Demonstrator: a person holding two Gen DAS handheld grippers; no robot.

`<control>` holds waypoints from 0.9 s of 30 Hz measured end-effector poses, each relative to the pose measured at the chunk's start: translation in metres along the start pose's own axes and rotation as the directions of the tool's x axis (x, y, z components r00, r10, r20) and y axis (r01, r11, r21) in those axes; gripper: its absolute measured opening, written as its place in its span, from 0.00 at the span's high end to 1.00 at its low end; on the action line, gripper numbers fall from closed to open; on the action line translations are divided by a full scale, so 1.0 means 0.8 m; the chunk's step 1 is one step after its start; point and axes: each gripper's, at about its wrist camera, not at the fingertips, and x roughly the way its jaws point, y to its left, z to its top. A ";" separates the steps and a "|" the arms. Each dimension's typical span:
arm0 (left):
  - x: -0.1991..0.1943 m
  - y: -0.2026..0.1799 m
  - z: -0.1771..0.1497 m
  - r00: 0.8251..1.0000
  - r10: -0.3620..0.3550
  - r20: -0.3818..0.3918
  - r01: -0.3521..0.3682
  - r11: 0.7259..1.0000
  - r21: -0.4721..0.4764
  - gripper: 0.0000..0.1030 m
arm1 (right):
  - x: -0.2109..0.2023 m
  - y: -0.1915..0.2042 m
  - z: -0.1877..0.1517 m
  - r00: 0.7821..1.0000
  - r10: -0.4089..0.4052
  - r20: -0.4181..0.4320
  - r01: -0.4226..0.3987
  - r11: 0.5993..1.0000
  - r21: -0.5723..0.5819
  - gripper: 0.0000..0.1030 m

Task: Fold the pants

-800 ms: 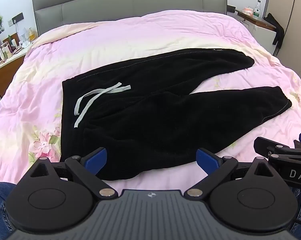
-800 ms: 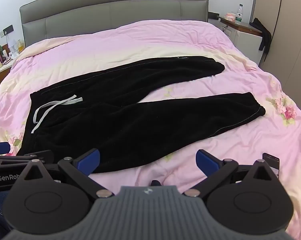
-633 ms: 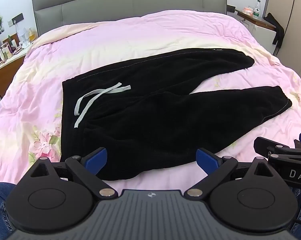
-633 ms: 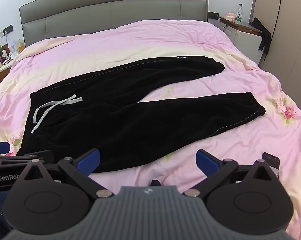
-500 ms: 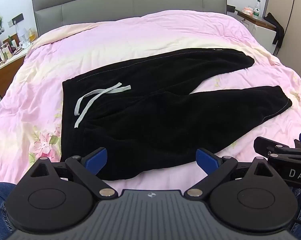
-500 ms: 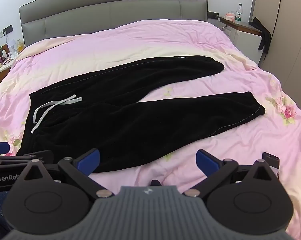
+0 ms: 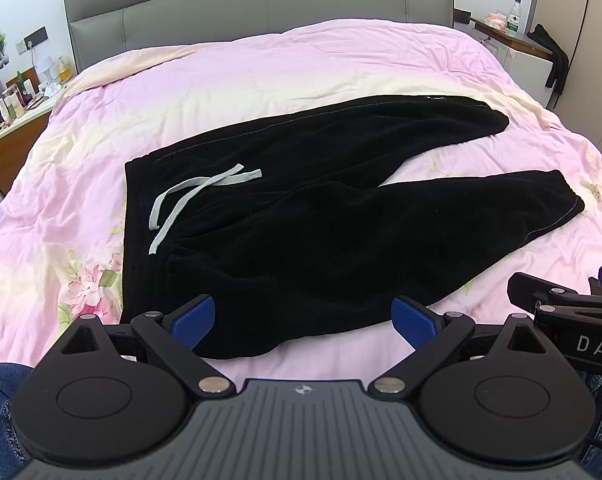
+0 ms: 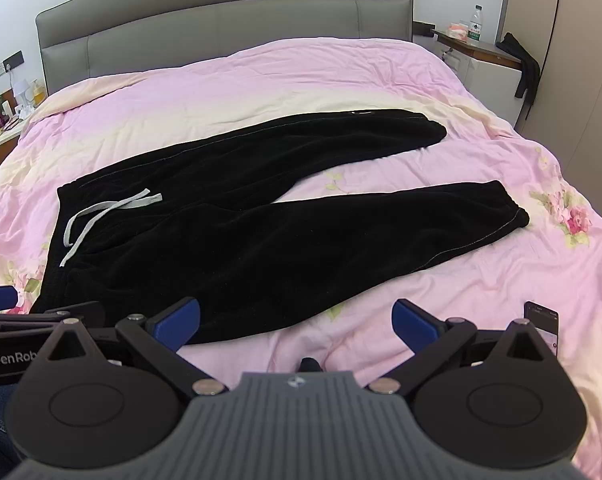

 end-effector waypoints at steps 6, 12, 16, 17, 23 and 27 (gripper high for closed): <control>0.000 0.002 0.000 1.000 -0.001 0.000 0.001 1.000 0.001 0.00 | 0.000 0.000 0.000 1.000 0.001 0.000 -0.001 1.000 -0.001 0.05; 0.000 0.000 0.000 1.000 0.002 -0.001 -0.002 1.000 0.001 0.00 | 0.001 0.000 0.000 1.000 0.001 -0.001 -0.001 1.000 0.001 0.05; 0.000 0.000 0.000 1.000 0.002 0.000 -0.002 1.000 0.001 0.00 | 0.002 -0.001 0.000 1.000 0.001 -0.001 -0.001 1.000 0.001 0.05; 0.000 0.000 0.000 1.000 0.002 0.000 -0.002 1.000 0.002 0.00 | 0.002 -0.001 0.000 1.000 0.001 0.000 -0.001 1.000 0.001 0.05; 0.000 0.000 0.000 1.000 0.003 -0.002 -0.003 1.000 0.002 0.00 | 0.004 -0.001 -0.001 1.000 0.001 -0.002 -0.001 1.000 0.001 0.05; 0.000 0.000 0.000 1.000 0.003 -0.002 -0.003 1.000 0.002 0.00 | 0.003 -0.001 0.000 1.000 0.001 -0.002 -0.001 1.000 0.001 0.05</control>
